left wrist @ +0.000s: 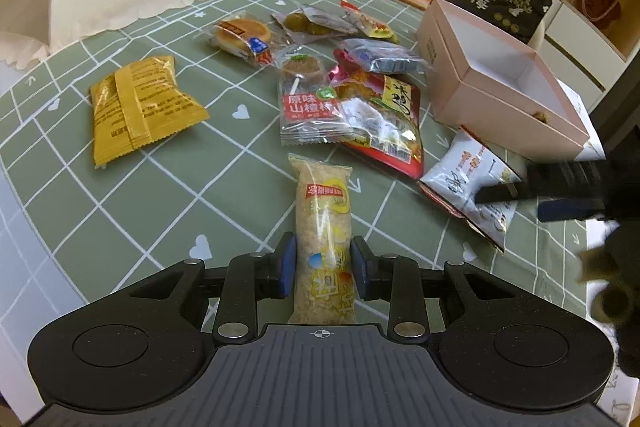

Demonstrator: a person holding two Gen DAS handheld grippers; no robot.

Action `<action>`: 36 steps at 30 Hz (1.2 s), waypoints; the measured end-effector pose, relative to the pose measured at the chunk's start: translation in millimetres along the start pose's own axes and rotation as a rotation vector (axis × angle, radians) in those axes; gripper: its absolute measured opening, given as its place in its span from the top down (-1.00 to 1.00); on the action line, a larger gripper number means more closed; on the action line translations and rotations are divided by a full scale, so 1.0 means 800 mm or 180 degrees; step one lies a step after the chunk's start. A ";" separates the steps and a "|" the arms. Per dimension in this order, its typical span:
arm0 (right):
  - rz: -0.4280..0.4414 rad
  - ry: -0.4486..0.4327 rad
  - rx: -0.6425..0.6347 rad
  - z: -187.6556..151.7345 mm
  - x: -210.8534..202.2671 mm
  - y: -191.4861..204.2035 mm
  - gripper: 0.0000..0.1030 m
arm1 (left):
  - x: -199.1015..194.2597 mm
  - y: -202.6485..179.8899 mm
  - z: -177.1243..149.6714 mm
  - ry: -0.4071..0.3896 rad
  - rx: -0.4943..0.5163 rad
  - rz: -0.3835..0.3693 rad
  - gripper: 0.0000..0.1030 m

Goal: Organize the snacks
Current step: 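Grasp the long yellow-wrapped snack stick with the left gripper while right gripper holds white packet, then drop the white packet and yellow stick into the pink box with both grippers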

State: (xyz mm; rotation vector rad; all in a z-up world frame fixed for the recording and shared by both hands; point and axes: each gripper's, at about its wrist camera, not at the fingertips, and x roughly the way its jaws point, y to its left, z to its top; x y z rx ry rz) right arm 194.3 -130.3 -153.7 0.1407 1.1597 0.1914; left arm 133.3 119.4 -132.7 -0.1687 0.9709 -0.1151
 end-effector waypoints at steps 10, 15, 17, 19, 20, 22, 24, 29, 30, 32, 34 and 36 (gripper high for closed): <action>-0.0779 -0.0552 0.0027 0.011 0.046 0.070 -0.82 | -0.010 -0.001 -0.014 0.0010 0.0182 -0.0084 0.35; -0.0474 -0.0264 -0.0562 -0.023 0.006 0.045 -0.48 | -0.014 0.000 -0.024 -0.0084 0.0319 -0.0225 0.36; -0.0439 -0.0196 -0.0647 -0.039 -0.019 0.030 -0.48 | -0.015 0.002 -0.024 -0.0032 0.0281 -0.0382 0.37; -0.0408 -0.0240 -0.0669 -0.050 -0.054 0.013 -0.48 | -0.024 0.001 -0.013 -0.0026 0.0154 -0.0582 0.37; -0.0365 -0.0293 -0.0653 -0.052 -0.074 0.004 -0.48 | -0.034 -0.004 -0.003 -0.0106 0.0146 -0.0677 0.37; -0.0311 -0.0420 -0.0646 -0.052 -0.106 -0.005 -0.48 | -0.057 -0.023 0.032 -0.0329 0.0179 -0.0851 0.37; -0.0277 -0.0605 -0.0686 -0.048 -0.133 -0.009 -0.48 | -0.077 -0.048 0.080 -0.0568 0.0203 -0.1050 0.37; -0.0226 -0.0840 -0.0791 -0.027 -0.152 -0.006 -0.48 | -0.057 -0.134 0.202 -0.0678 0.0375 -0.1271 0.36; -0.0221 -0.0834 -0.0812 -0.023 -0.148 -0.005 -0.48 | -0.038 -0.149 0.225 -0.0621 0.0351 -0.1359 0.32; -0.0195 -0.0816 -0.0857 -0.017 -0.142 -0.007 -0.48 | -0.005 -0.164 0.254 -0.0629 0.0216 -0.1348 0.34; -0.0212 -0.0800 -0.0900 -0.015 -0.141 -0.018 -0.48 | 0.009 -0.167 0.263 -0.0714 0.0183 -0.1251 0.34; -0.0242 -0.0826 -0.0926 -0.013 -0.143 -0.032 -0.48 | 0.005 -0.149 0.251 -0.0831 0.0096 -0.1228 0.34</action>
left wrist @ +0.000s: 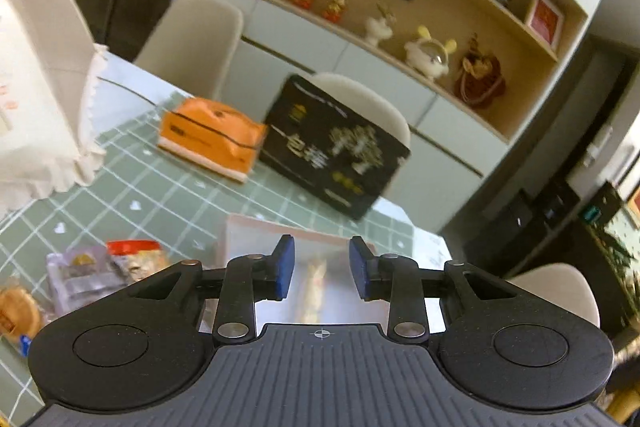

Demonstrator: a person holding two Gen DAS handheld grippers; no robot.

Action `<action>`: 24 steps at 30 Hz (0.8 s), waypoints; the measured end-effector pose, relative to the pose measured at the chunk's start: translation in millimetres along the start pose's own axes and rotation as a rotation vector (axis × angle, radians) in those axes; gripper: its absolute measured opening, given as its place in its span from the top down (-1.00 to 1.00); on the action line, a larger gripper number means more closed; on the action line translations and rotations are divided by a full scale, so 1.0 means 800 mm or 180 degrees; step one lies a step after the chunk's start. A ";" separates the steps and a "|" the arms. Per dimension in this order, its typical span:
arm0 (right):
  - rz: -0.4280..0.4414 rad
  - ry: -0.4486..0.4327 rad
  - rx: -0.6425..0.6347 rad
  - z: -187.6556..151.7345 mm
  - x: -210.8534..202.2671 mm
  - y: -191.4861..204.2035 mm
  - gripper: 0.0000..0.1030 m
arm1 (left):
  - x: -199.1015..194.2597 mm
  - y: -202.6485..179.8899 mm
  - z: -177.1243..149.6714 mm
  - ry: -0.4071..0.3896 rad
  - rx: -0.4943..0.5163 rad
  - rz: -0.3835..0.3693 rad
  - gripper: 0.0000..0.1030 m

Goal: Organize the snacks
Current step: 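Drop the white packet and yellow stick into the pink box with both grippers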

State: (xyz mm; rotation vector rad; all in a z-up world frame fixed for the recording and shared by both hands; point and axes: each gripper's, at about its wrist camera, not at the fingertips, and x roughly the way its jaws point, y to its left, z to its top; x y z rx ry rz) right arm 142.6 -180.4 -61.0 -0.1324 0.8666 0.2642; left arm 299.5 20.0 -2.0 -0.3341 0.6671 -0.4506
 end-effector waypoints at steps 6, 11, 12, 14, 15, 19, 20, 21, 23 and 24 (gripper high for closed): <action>0.0109 -0.0186 0.0163 0.044 0.011 -0.048 -0.48 | -0.019 0.081 -0.039 0.0217 -0.0360 0.0572 0.34; 0.0028 -0.0128 0.0279 0.122 0.094 -0.067 -0.78 | -0.030 0.120 -0.061 0.0362 -0.0351 0.0934 0.34; -0.0003 -0.0039 0.0278 0.130 0.116 -0.068 -0.78 | -0.029 0.125 -0.057 0.0357 -0.0311 0.0943 0.34; -0.0010 0.0045 0.0281 0.132 0.137 -0.063 -0.78 | -0.019 0.131 -0.044 0.0386 -0.0220 0.0839 0.34; 0.0076 0.0063 0.0294 0.128 0.140 -0.058 -0.78 | -0.002 0.136 -0.036 0.0455 -0.0179 0.0746 0.34; 0.0339 0.0161 0.0239 0.106 0.138 -0.033 -0.78 | 0.085 0.142 0.004 0.0556 0.0187 0.0779 0.34; 0.0315 0.0184 0.0166 0.100 0.137 -0.024 -0.78 | 0.109 0.141 0.012 0.0562 0.0332 0.0810 0.34; 0.0276 0.0206 0.0081 0.092 0.136 -0.015 -0.78 | 0.136 0.142 0.021 0.0588 0.0479 0.0854 0.34; 0.0222 0.0243 -0.0092 0.077 0.135 -0.002 -0.78 | 0.179 0.146 0.029 0.0752 0.0659 0.0941 0.34; 0.0203 0.0265 -0.0178 0.069 0.134 0.003 -0.78 | 0.199 0.152 0.030 0.0898 0.0706 0.0968 0.34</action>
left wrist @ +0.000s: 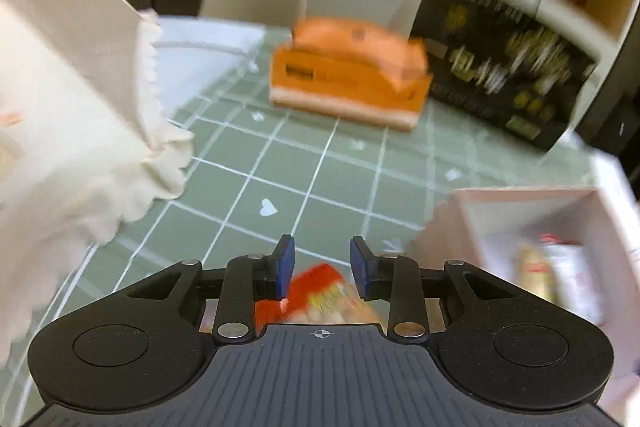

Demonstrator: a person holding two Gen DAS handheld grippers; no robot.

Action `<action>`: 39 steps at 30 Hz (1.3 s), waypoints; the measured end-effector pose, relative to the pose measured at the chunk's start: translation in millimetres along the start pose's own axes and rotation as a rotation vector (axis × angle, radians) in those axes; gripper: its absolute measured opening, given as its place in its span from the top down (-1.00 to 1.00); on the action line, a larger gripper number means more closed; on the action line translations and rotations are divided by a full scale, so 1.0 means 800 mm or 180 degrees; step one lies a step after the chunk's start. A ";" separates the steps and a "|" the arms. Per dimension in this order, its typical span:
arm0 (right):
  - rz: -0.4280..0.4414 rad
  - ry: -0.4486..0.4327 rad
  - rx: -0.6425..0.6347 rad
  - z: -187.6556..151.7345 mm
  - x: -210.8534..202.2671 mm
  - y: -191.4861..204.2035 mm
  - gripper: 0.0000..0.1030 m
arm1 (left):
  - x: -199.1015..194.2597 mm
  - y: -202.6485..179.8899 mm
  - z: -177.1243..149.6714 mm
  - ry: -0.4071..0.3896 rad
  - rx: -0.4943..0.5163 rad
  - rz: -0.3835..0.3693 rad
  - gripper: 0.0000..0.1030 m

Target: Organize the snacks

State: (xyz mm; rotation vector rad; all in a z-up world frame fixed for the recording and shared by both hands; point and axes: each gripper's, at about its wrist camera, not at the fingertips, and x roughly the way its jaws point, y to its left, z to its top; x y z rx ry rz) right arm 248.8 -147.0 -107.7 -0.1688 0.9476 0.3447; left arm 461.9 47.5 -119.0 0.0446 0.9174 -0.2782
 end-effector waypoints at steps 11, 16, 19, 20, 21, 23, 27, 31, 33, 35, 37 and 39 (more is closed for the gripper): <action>0.0273 -0.0138 -0.0184 -0.009 -0.007 0.029 -0.78 | -0.079 0.019 -0.138 -0.0024 0.0281 -0.0445 0.60; 0.0331 -0.0237 -0.0324 0.013 -0.008 0.064 -0.77 | -0.139 0.035 -0.220 -0.0064 -0.0055 -0.0618 0.60; 0.0415 -0.0271 -0.0572 0.038 -0.002 0.104 -0.77 | -0.169 0.044 -0.256 -0.0055 -0.0277 -0.0723 0.56; 0.0458 -0.0313 -0.0650 0.049 0.002 0.117 -0.77 | -0.182 0.050 -0.267 -0.0102 -0.0374 -0.0717 0.55; 0.0490 -0.0379 -0.0741 0.062 0.007 0.133 -0.78 | -0.195 0.057 -0.275 -0.0171 -0.0484 -0.0674 0.55; 0.0532 -0.0438 -0.0762 0.097 0.028 0.157 -0.78 | -0.220 0.076 -0.288 -0.0352 -0.0747 -0.0559 0.55; 0.0597 -0.0222 -0.0205 0.184 0.126 0.176 -0.78 | -0.267 0.121 -0.329 -0.0655 -0.1384 -0.0389 0.55; 0.0109 0.0041 -0.0224 0.213 0.222 0.187 -0.71 | -0.292 0.136 -0.364 -0.0676 -0.1592 -0.0394 0.55; 0.0041 0.0115 -0.0362 0.202 0.238 0.191 -0.50 | -0.298 0.139 -0.378 -0.0667 -0.1638 -0.0385 0.55; 0.0200 0.0163 -0.0220 0.192 0.225 0.184 -0.17 | -0.303 0.145 -0.392 -0.0650 -0.1742 -0.0374 0.55; 0.0374 0.0247 -0.0231 0.177 0.207 0.185 0.14 | -0.303 0.149 -0.397 -0.0635 -0.1871 -0.0401 0.55; 0.0473 0.0335 -0.0363 0.147 0.185 0.195 0.28 | -0.299 0.147 -0.393 -0.0630 -0.1875 -0.0419 0.55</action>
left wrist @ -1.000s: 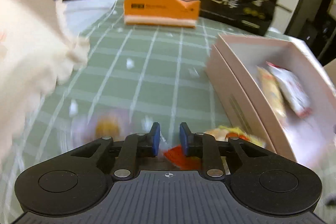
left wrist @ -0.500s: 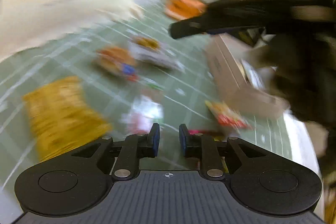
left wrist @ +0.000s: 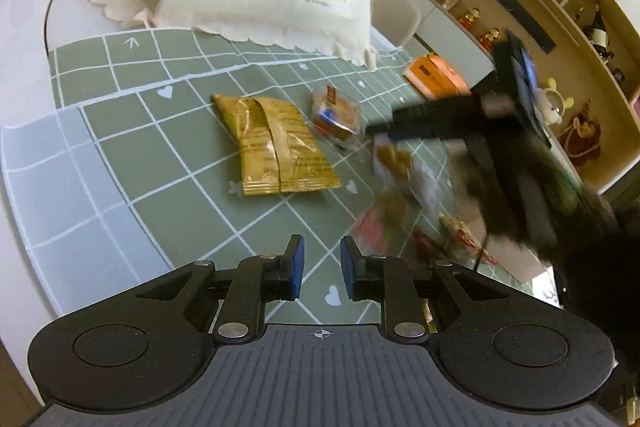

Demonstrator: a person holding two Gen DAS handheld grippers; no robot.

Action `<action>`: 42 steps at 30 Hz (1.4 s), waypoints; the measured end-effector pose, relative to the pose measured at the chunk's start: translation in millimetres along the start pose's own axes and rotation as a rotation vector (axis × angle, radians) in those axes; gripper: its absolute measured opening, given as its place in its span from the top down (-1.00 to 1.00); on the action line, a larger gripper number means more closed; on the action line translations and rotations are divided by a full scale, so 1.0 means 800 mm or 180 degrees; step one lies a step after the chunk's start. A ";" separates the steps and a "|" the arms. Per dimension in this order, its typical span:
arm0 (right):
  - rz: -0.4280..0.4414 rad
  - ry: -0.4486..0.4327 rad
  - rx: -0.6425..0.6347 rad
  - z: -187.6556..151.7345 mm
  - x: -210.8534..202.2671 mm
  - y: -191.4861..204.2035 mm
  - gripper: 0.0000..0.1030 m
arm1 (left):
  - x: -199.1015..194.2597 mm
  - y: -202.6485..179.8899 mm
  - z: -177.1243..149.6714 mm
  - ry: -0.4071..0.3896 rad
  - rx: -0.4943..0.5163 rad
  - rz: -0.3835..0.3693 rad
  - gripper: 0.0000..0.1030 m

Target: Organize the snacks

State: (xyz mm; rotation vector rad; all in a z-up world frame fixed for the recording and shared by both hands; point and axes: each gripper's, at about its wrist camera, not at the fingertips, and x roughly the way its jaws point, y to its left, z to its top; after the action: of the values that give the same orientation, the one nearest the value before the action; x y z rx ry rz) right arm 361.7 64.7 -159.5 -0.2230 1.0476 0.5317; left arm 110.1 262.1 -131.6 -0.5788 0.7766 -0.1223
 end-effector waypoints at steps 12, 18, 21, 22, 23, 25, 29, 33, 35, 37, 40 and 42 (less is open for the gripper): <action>0.0070 -0.0471 0.0021 -0.183 -0.178 -0.001 -0.85 | 0.060 -0.085 0.033 0.0211 0.0534 -0.0046 0.55; -0.0383 -0.0390 0.0471 -0.208 -0.147 -0.054 -0.84 | 0.118 -0.145 0.045 0.0332 0.0789 -0.0050 0.55; -0.0153 -0.0251 0.0815 -0.208 -0.124 -0.074 -0.02 | 0.140 -0.165 0.058 0.0319 0.0907 0.0001 0.54; -0.0064 -0.0208 0.0830 -0.210 -0.124 -0.073 0.06 | 0.146 -0.169 0.065 0.0271 0.0967 0.0034 0.49; -0.0079 -0.0215 0.0773 -0.215 -0.127 -0.068 0.11 | 0.150 -0.169 0.073 0.0196 0.1003 0.0104 0.44; -0.0103 -0.0207 0.0560 -0.231 -0.139 -0.060 0.21 | 0.157 -0.158 0.098 -0.0071 0.1013 0.0462 0.47; -0.0053 -0.0139 0.0544 -0.268 -0.168 -0.071 0.22 | 0.182 -0.110 0.142 -0.0332 0.0667 0.1019 0.47; -0.0005 -0.0158 0.0610 -0.284 -0.183 -0.094 0.17 | 0.217 -0.098 0.141 -0.0138 0.0805 0.1077 0.41; 0.0043 -0.0190 0.0708 -0.286 -0.189 -0.106 -0.14 | 0.216 -0.113 0.127 -0.0093 0.1090 0.1010 0.41; 0.0051 -0.0288 0.0853 -0.282 -0.194 -0.117 -0.53 | 0.209 -0.126 0.107 0.0073 0.1257 0.0757 0.41; 0.0037 -0.0355 0.1112 -0.269 -0.190 -0.129 -0.58 | 0.188 -0.143 0.063 0.0206 0.1559 0.0525 0.39; 0.0051 -0.0363 0.1302 -0.253 -0.176 -0.134 -0.67 | 0.171 -0.150 0.037 0.0255 0.1601 0.0467 0.40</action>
State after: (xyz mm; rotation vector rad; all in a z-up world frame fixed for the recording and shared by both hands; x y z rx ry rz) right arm 207.7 -155.4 -144.7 0.1749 1.0238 0.3302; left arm 240.5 132.5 -136.3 -0.0401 0.8257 -0.1987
